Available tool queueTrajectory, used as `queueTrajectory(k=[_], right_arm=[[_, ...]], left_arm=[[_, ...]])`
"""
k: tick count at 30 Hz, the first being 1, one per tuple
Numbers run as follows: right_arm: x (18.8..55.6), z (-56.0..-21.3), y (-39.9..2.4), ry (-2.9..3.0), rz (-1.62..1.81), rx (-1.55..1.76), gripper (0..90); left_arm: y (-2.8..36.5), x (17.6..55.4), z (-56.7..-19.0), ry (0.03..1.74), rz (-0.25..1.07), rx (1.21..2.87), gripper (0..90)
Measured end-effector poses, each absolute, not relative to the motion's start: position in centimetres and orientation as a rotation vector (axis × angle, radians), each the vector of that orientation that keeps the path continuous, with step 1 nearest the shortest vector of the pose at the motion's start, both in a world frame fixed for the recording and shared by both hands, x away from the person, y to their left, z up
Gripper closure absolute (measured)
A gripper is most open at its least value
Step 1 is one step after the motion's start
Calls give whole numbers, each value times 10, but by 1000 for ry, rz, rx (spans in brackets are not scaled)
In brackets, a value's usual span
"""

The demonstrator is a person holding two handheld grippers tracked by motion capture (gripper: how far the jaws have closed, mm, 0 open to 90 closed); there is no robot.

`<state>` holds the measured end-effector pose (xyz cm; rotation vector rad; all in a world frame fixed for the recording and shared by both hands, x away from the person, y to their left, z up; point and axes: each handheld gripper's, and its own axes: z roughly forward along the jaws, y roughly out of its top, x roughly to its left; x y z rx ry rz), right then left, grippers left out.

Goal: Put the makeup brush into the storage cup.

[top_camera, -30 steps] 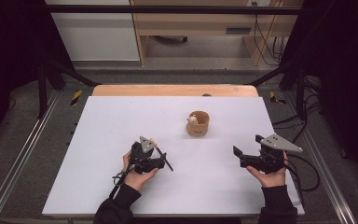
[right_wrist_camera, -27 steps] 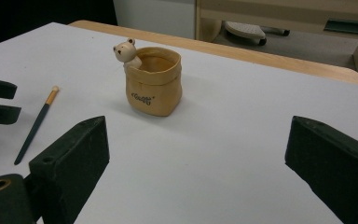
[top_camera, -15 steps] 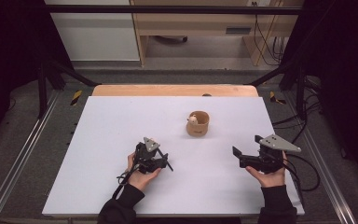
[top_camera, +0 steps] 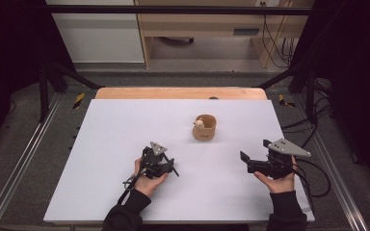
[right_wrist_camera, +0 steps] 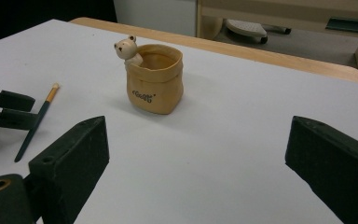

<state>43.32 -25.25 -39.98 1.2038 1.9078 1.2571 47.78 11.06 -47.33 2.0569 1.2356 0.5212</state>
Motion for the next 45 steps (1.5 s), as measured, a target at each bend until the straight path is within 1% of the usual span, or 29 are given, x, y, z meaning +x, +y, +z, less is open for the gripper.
queueTrajectory(k=[11,20,34,45], right_arm=[[433,-400,-252,1912,1251,1204,63],[433,-400,-252,1915,1252,1204,62],[433,-401,-251,1915,1250,1205,62],[434,-401,-252,1919,1243,1201,62]], left_arm=[[112,479,-475,1242,489,2080,601],[115,480,-473,1232,477,2104,675],[120,480,-472,1224,460,2130,750],[124,480,-470,1218,483,2159,804]])
